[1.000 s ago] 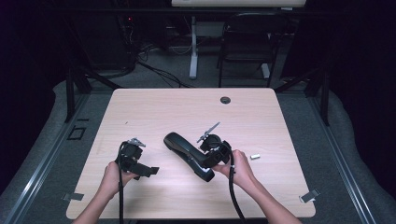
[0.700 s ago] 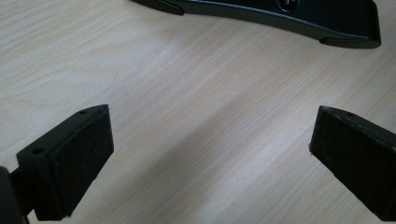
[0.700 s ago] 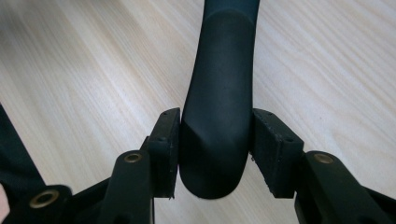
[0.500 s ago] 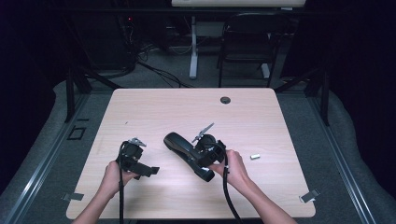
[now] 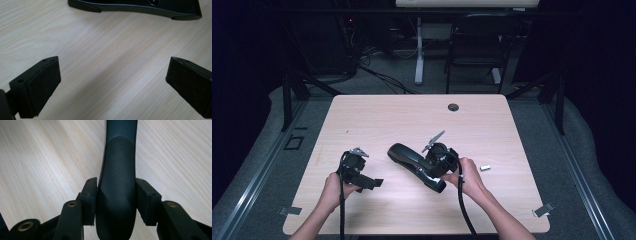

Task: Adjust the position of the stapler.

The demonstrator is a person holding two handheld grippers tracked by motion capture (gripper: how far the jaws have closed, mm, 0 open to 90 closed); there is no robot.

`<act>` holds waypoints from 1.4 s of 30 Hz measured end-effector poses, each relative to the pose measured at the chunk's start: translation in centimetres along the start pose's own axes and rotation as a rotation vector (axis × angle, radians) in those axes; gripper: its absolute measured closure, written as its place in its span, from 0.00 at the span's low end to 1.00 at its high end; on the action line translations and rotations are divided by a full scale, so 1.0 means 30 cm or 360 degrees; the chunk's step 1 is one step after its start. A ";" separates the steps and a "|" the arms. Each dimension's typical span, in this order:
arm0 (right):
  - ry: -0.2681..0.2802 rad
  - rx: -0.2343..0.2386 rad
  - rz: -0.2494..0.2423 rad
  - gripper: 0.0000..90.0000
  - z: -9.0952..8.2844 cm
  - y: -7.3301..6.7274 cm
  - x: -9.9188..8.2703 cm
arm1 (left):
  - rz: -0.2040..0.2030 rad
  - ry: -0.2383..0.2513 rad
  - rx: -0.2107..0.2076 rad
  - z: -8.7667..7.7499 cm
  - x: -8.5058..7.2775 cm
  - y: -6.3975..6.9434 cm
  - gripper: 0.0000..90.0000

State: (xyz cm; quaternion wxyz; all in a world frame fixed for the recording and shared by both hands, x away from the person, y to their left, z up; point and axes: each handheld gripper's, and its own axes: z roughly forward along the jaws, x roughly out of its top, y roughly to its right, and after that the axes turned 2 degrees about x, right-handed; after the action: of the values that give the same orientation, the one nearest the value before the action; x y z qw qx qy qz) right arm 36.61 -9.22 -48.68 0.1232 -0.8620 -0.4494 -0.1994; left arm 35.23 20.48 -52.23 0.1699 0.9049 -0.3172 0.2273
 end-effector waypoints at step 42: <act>-0.0173 0.0051 -0.0078 0.59 0.057 0.041 0.103 | -0.0013 -0.0028 -0.0029 0.015 0.004 -0.004 0.00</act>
State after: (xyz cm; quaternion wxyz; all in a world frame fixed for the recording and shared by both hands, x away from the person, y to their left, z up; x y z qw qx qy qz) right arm 39.62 -6.99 -48.84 0.1075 -0.8583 -0.4795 -0.1479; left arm 35.53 20.31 -52.57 0.1761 0.9066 -0.3169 0.2157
